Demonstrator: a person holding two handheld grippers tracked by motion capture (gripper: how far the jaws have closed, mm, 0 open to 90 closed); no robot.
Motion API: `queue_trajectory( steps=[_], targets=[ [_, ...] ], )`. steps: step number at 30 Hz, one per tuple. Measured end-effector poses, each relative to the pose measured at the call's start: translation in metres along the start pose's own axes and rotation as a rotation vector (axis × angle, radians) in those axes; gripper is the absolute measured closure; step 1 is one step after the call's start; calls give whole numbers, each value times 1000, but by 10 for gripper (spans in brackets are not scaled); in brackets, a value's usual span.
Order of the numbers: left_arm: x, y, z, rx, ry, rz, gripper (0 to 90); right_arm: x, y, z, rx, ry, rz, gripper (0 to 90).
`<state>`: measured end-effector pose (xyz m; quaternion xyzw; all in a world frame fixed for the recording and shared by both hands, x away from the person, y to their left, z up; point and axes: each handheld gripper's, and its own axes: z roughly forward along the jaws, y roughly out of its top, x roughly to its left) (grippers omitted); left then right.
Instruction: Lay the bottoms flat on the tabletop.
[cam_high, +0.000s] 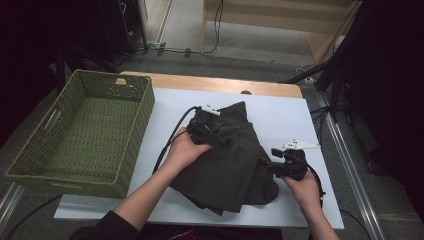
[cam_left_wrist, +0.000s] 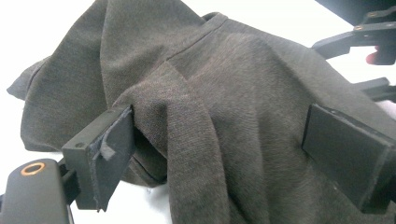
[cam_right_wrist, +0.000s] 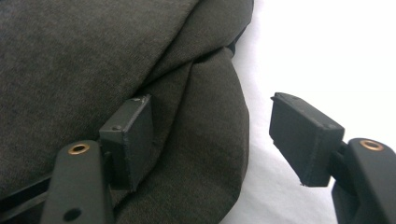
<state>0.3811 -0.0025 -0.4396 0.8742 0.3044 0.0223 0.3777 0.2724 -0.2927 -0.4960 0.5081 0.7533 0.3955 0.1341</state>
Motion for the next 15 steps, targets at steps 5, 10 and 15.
queue_trajectory(
  steps=[5, 10, 15],
  targets=[
    [5, -4, 11, 12, -8, -7, 107, 2, -5, -1, 2, 3, -1, 277],
    [6, -9, 21, 47, 18, 3, 144, 0, -11, 1, 21, 20, 14, 273],
    [6, -18, 30, 60, -44, 17, 535, 1, -13, 4, 11, 20, 9, 260]
  ],
)
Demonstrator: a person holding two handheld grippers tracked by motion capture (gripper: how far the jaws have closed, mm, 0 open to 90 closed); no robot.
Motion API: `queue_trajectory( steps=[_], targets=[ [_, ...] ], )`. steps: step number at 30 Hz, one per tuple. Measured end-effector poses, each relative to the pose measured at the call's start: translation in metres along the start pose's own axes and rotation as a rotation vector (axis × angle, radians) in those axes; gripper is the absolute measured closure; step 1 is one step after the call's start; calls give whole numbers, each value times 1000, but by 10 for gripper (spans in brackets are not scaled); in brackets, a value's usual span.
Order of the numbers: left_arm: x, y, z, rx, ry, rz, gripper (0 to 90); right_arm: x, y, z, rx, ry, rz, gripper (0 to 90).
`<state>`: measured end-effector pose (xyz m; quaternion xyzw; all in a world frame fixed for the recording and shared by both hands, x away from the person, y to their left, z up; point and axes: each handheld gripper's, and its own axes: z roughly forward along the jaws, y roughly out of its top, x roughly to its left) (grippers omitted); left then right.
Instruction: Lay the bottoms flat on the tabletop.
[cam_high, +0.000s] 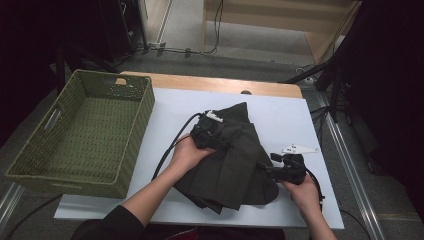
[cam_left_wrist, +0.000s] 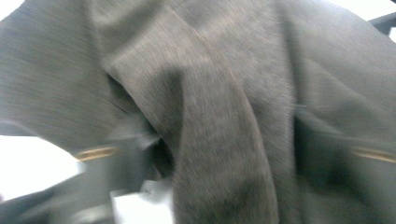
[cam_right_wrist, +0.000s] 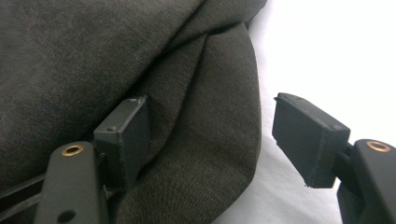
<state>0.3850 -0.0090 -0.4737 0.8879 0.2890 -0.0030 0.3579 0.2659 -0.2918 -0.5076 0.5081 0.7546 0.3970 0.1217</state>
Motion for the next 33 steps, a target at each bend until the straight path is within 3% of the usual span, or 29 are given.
queue_trajectory(
  steps=[3, 6, 9, 14, 21, 25, 28, 33],
  targets=[
    [-1, -2, 0, -2, -23, 16, 735, 1, 0, -2, 4, 3, 3, 257],
    [3, -1, -7, 0, -50, -2, 811, 2, 0, -3, 1, 13, 10, 255],
    [8, -1, -17, -3, -88, -27, 824, 2, 1, -2, 3, 17, 12, 250],
    [11, 1, -34, -11, -98, -38, 828, 2, 4, -6, -33, 9, 35, 245],
    [23, -5, -59, -32, -84, -77, 830, 0, 7, -13, -53, 23, 43, 244],
    [32, -11, -73, -47, -72, -100, 829, 0, 9, -16, -75, 6, 57, 243],
    [38, -16, -78, -57, -74, -131, 828, 2, 10, -16, -73, 13, 50, 243],
    [39, -23, -82, -56, -54, -139, 827, 4, 13, -6, -56, 18, 42, 243]
  ],
)
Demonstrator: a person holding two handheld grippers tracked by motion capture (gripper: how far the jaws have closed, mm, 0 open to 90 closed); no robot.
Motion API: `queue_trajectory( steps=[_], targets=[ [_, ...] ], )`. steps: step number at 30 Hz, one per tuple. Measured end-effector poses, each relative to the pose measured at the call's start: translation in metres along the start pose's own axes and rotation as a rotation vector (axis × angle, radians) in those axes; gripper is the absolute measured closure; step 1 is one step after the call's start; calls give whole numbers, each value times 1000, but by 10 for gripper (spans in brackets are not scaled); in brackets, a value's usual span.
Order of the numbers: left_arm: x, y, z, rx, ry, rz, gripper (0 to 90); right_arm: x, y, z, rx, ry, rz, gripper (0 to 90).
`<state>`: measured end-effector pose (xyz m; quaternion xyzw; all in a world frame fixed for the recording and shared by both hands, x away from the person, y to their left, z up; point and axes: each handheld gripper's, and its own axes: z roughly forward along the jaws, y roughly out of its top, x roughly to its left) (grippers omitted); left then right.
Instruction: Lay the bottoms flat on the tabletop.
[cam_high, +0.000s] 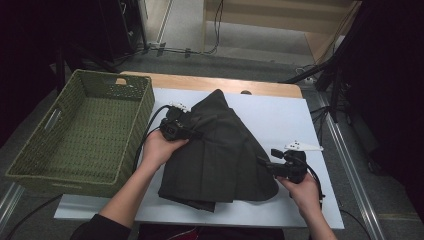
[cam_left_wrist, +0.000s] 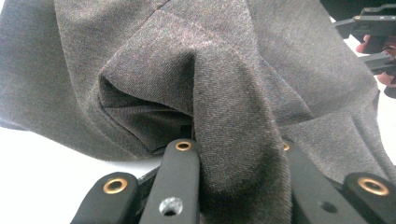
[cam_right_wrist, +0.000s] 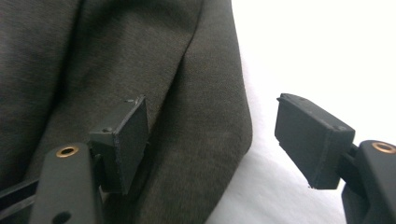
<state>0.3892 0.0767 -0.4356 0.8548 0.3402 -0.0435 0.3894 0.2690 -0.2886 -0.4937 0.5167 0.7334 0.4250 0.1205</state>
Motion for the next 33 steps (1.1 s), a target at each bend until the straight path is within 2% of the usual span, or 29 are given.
queue_trajectory(
  steps=[5, 9, 13, 16, 20, 22, 24, 26, 27, 28, 30, 31, 33],
  targets=[
    [5, -9, -1, 2, -6, -25, 827, 0, 4, 18, 28, 5, -1, 243],
    [6, -11, 3, 11, 10, -20, 826, 3, 6, 28, 47, 26, -12, 244],
    [8, -13, 7, 13, 9, -26, 825, 6, 8, 42, 69, 39, -17, 245],
    [9, -13, 9, 16, 5, -34, 825, 8, 8, 55, 88, 41, -55, 244],
    [9, -14, 10, 17, 6, -33, 824, 10, 9, 63, 92, 38, -73, 261],
    [10, -15, 13, 18, 3, -40, 824, 13, 9, 64, 90, 31, -86, 319],
    [11, -16, 16, 23, 2, -41, 824, 17, 9, 65, 94, 31, -105, 465],
    [10, -14, 17, 15, 2, -46, 825, 21, 12, 67, 123, 44, -100, 584],
    [9, -13, 17, 8, 0, -52, 826, 22, 16, 68, 155, 51, -80, 692],
    [8, -11, 16, 2, -1, -50, 828, 21, 20, 68, 186, 53, -62, 740],
    [2, -3, 13, -1, 8, -14, 829, 18, 27, 68, 244, 65, -21, 781],
    [0, 0, 11, -7, 6, -6, 829, 16, 30, 65, 253, 62, -23, 790],
    [-5, 6, 6, -21, 1, 3, 829, 14, 38, 54, 236, 54, -8, 798]
  ],
)
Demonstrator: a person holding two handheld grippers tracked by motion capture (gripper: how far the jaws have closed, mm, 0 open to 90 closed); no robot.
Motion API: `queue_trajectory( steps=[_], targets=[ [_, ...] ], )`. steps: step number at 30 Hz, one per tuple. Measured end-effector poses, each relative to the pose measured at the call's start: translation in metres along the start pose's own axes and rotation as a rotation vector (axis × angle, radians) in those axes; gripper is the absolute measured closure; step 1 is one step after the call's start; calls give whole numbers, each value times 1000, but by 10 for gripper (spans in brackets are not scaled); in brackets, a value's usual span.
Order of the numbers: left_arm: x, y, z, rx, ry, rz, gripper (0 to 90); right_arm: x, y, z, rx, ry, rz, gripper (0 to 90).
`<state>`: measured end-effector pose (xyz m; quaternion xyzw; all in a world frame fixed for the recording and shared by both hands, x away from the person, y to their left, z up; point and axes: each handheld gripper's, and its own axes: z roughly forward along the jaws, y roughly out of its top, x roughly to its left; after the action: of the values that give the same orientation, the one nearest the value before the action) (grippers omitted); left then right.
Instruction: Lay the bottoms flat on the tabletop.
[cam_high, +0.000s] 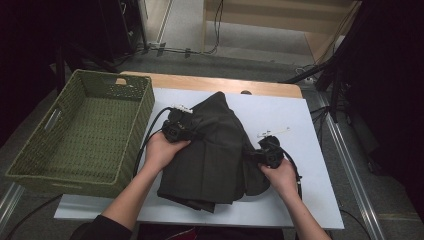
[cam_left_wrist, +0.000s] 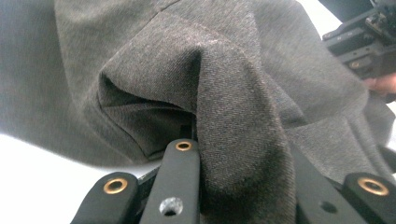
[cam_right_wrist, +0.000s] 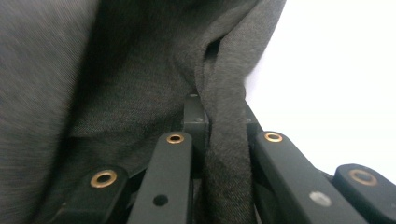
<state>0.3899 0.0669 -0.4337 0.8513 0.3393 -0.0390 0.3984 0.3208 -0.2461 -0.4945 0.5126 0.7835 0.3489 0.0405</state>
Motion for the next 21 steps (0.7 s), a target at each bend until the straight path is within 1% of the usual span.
queue_trajectory(
  steps=[2, 3, 5, 6, 8, 11, 12, 13, 14, 15, 16, 17, 18, 19, 20, 21],
  targets=[
    [-7, 6, -7, -29, -5, 19, 829, -1, 5, -17, -45, -12, 7, 799],
    [-9, 9, -10, -37, -1, 26, 829, 0, 8, -25, -69, -20, 0, 799],
    [-15, 15, -18, -55, 17, 49, 828, 2, 11, -39, -104, -37, -10, 800],
    [-16, 17, -21, -65, 27, 55, 828, 3, 13, -48, -132, -40, -13, 799],
    [-20, 23, -30, -89, 30, 61, 827, 5, 15, -61, -164, -53, -16, 800],
    [-28, 31, -43, -131, 22, 80, 826, 10, 20, -88, -231, -79, -39, 801],
    [-30, 33, -49, -142, 21, 91, 825, 11, 21, -94, -245, -86, -40, 802],
    [-34, 36, -56, -170, 20, 98, 821, 12, 22, -102, -266, -93, -43, 802],
    [-36, 37, -61, -191, 18, 101, 796, 13, 23, -113, -298, -100, -47, 801],
    [-40, 38, -68, -229, 15, 110, 760, 14, 23, -120, -316, -103, -54, 801],
    [-42, 39, -72, -256, 8, 112, 661, 15, 23, -128, -342, -110, -63, 799],
    [-44, 41, -76, -257, 3, 94, 526, 16, 22, -135, -363, -126, -74, 784],
    [-44, 41, -79, -265, 11, 86, 451, 16, 21, -140, -378, -156, -98, 720],
    [-44, 40, -80, -277, 17, 90, 421, 14, 20, -140, -381, -183, -113, 566],
    [-43, 40, -80, -268, 23, 91, 405, 11, 20, -139, -367, -192, -111, 443],
    [-41, 39, -78, -254, 19, 83, 403, 6, 19, -136, -333, -209, -83, 406]
  ],
)
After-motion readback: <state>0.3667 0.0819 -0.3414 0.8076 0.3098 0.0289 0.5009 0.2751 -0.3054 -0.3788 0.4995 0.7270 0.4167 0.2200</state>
